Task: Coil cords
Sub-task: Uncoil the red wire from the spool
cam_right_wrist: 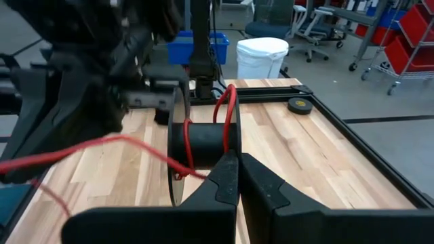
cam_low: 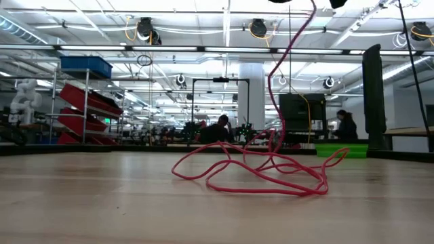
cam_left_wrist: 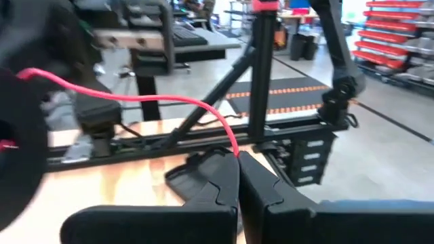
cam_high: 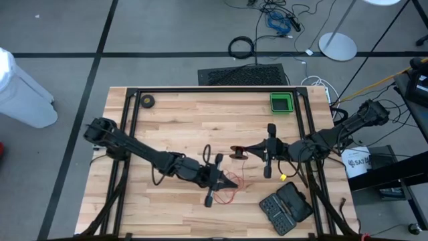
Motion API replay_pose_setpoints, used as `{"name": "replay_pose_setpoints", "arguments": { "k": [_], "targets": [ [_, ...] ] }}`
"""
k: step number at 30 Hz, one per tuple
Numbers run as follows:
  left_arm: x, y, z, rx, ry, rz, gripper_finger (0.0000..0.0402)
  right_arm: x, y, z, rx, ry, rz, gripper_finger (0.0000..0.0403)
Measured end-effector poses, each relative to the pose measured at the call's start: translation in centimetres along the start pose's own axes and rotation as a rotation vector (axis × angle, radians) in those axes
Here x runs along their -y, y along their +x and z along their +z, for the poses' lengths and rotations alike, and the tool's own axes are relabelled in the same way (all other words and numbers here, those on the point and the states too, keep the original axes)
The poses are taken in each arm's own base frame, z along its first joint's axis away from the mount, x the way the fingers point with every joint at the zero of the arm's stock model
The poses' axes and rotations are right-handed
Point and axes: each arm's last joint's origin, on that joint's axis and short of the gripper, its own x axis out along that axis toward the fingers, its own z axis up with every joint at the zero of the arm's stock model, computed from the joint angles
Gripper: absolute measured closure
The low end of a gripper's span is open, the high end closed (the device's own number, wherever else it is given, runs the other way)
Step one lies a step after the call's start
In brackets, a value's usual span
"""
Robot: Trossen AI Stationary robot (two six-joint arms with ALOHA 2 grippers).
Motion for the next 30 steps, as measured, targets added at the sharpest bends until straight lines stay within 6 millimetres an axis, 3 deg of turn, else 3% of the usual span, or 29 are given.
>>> {"name": "replay_pose_setpoints", "arguments": {
  "k": [10, 16, 21, 30],
  "targets": [
    [-1.5, 3.0, -3.7, -0.165, -0.027, -0.113, 0.0401, -0.4, -0.2, 0.9, 0.081, 0.023, 0.026, 0.0403],
    [-2.8, 3.4, -5.6, -0.284, -0.039, -0.082, 0.0401, -0.9, -0.9, 1.2, 0.114, 0.016, 0.064, 0.0403],
    [-3.6, 3.1, -6.2, -0.357, -0.046, -0.065, 0.0401, -1.0, -1.8, 1.5, 0.127, 0.021, 0.092, 0.0403],
    [-3.7, 1.3, -5.0, -0.461, -0.053, -0.058, 0.0401, -1.4, -4.1, 1.9, 0.152, 0.032, 0.181, 0.0403]
  ]
}}
